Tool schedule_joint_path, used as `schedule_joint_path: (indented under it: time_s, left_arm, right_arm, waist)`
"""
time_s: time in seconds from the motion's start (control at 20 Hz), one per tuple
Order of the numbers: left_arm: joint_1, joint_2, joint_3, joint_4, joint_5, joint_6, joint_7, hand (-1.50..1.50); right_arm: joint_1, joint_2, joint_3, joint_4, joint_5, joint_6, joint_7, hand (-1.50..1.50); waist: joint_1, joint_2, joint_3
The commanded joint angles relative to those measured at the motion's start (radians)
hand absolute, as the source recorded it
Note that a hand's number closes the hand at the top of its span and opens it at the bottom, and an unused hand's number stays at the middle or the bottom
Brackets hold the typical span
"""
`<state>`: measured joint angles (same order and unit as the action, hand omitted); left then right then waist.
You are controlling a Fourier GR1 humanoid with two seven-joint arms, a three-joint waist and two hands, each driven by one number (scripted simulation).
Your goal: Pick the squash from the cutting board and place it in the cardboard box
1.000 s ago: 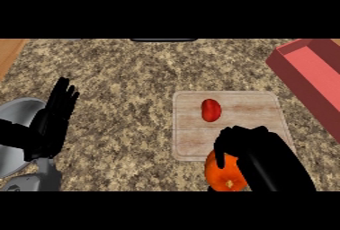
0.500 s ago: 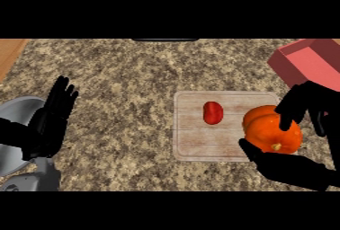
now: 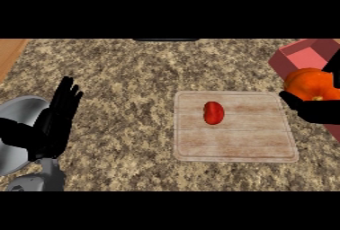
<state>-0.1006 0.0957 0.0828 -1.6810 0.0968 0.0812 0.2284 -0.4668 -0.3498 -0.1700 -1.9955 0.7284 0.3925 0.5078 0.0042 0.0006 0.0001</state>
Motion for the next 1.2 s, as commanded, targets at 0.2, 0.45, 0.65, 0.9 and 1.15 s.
schedule_joint_path:
  time_s: [0.2,0.45,0.65,0.9,1.15]
  left_arm:
    - [-0.054,-0.014,0.006,0.077,-0.005,0.004,-0.050,0.00]
    - [0.056,0.004,0.005,-0.019,0.028,-0.039,-0.016,0.00]
    - [-0.052,-0.022,-0.022,0.002,-0.026,0.034,0.035,0.00]
    - [-0.025,0.006,0.005,0.019,0.006,-0.014,-0.007,0.00]
    - [-0.010,-0.003,-0.003,0.006,0.005,-0.011,0.002,0.00]
  right_arm:
    - [-0.072,-0.183,-0.137,0.403,0.078,-0.160,-0.279,1.50]
    - [-0.126,-0.247,-0.129,0.639,0.143,-0.246,-0.397,1.50]
    - [-0.154,-0.224,-0.078,0.886,0.214,-0.386,-0.525,1.50]
    - [-0.155,-0.354,0.019,1.023,0.335,-0.177,-0.477,1.50]
    - [-0.235,-0.341,-0.050,1.302,0.286,-0.258,-0.618,-1.50]
  waist:
    - [0.007,0.006,0.000]
    - [0.017,0.004,0.000]
    - [0.023,0.010,0.001]
    - [0.041,0.015,-0.001]
    - [0.024,0.008,0.001]
